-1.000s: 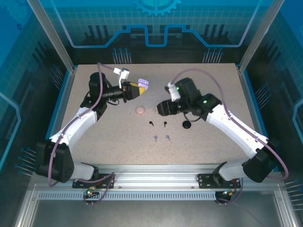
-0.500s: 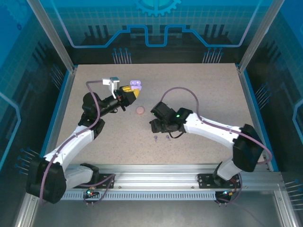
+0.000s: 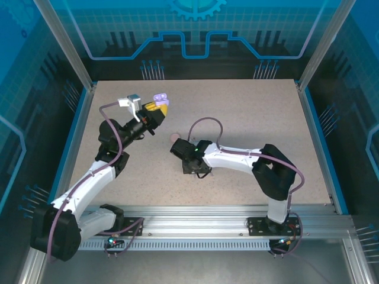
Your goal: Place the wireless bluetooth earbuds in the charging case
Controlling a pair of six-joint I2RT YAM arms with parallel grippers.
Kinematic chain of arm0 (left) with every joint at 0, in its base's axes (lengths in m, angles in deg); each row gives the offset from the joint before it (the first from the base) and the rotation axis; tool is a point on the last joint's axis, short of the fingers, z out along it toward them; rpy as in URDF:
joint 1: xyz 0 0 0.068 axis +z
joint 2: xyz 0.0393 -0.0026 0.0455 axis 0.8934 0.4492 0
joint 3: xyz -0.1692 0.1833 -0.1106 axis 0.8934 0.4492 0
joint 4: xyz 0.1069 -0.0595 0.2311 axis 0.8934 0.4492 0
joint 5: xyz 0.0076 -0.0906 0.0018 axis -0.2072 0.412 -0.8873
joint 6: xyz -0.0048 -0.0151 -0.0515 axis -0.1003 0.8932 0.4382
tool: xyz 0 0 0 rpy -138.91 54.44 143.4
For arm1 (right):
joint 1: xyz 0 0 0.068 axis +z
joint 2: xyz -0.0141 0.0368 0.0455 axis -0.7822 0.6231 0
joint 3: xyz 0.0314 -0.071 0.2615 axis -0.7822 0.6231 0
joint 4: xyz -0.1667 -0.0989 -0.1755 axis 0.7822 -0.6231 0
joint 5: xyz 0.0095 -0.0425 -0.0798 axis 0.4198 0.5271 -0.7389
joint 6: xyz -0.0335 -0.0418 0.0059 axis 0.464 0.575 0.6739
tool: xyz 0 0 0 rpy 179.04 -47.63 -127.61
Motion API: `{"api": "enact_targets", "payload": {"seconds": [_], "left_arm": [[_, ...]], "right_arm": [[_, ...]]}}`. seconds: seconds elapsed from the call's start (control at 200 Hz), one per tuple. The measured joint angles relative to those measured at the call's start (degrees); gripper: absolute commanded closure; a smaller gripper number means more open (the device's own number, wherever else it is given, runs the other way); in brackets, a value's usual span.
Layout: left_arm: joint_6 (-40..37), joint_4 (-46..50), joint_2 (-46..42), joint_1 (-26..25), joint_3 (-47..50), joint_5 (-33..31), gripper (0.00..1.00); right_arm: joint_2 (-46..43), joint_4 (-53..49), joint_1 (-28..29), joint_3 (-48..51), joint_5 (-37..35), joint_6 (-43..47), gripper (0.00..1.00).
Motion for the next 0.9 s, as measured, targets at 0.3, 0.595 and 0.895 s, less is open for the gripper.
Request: {"api": "enact_targets", "payload": {"seconds": [0.3, 0.595, 0.895], "left_arm": [[-0.02, -0.17, -0.74, -0.07, 0.96, -0.46, 1.00], [0.00, -0.17, -0.79, -0.07, 0.98, -0.46, 1.00], [0.00, -0.57, -0.81, -0.07, 1.99, -0.44, 1.00]], "right_arm": [[4.00, -0.39, 0.17, -0.68, -0.11, -2.56, 0.60], [5.70, -0.09, 0.17, -0.83, -0.13, -3.19, 0.63], [6.34, -0.15, 0.15, -1.77, -0.09, -3.19, 0.67]]}}
